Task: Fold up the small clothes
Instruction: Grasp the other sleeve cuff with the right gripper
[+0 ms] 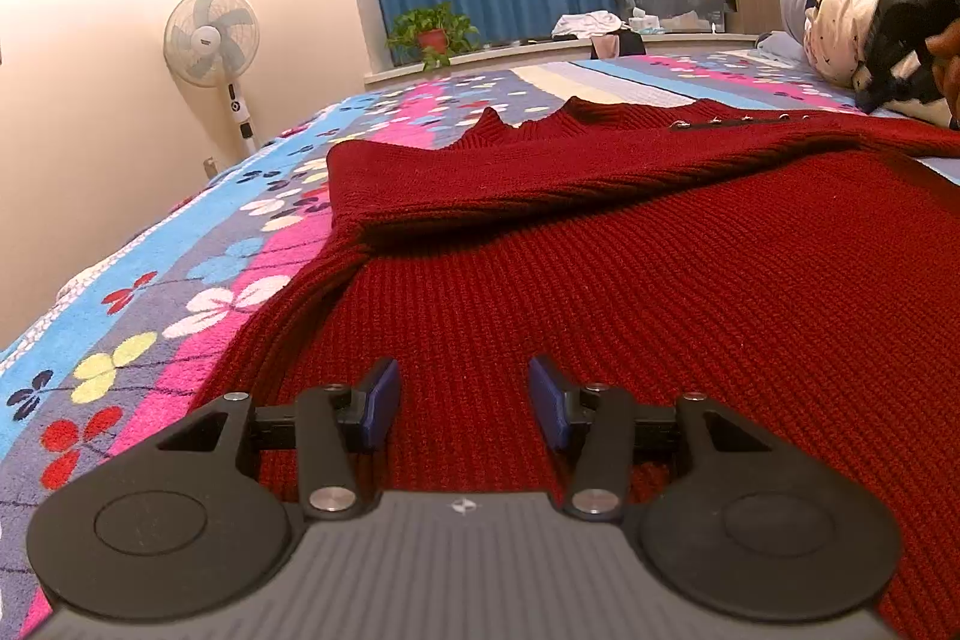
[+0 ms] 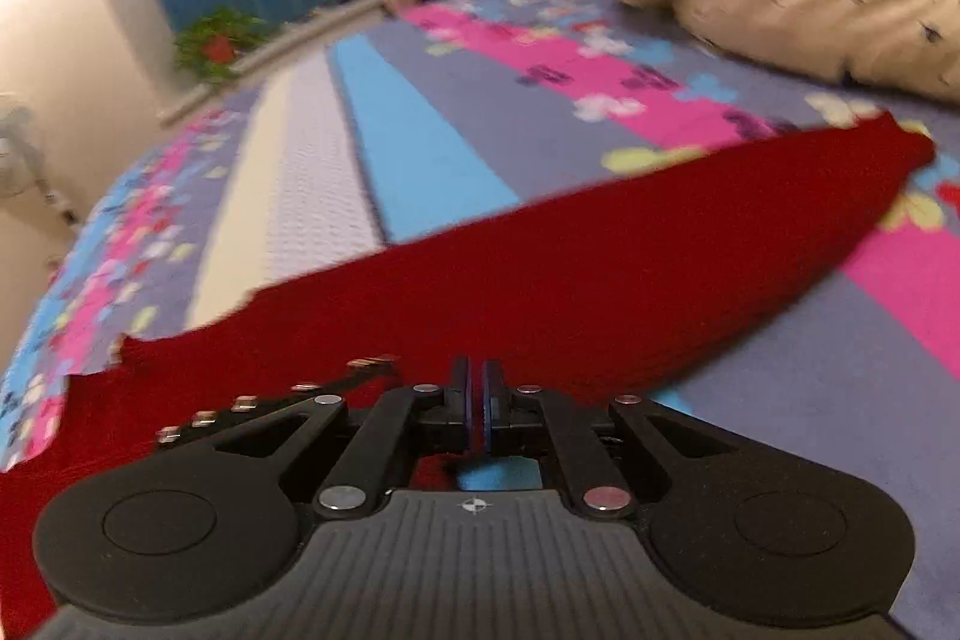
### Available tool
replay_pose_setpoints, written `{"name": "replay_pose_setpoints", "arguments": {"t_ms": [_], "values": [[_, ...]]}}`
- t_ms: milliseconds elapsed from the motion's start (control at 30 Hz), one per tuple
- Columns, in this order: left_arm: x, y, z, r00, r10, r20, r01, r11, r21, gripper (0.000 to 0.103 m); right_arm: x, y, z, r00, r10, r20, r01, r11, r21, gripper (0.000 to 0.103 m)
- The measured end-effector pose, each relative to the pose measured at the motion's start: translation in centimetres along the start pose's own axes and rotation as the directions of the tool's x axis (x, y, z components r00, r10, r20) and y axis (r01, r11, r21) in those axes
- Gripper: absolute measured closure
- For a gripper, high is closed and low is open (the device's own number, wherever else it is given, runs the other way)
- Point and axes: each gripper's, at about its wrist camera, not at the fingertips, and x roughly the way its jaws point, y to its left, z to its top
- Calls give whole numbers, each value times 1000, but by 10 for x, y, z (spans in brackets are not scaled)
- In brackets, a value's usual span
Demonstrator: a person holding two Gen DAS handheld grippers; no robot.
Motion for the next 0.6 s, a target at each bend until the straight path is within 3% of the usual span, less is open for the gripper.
{"name": "replay_pose_setpoints", "arguments": {"t_ms": [67,133,200,267,433,533,600], "values": [[0,-1,0,1000,0,0,0,1000,0,48,-1,6,-4,996,89,-22,-89,996,4,94],[0,0,0,1000,-1,0,1,1000,-1,48,7,7,-8,985,143,-97,-141,990,22,81],[0,-1,0,1000,0,0,0,1000,-1,48,19,9,-17,978,98,-182,-104,994,-25,82],[1,0,0,1000,-1,1,1,1000,-1,48,20,15,-17,983,71,-167,-86,993,-85,83],[1,0,0,1000,-1,1,1,1000,-2,48,6,28,-9,995,41,-90,-51,993,-104,80],[1,0,0,1000,-1,2,1,1000,-1,48,19,23,-18,981,48,-189,-68,992,-103,78],[1,0,0,1000,-2,2,2,1000,-1,48,15,22,-17,982,51,-183,-71,992,-108,78]]}}
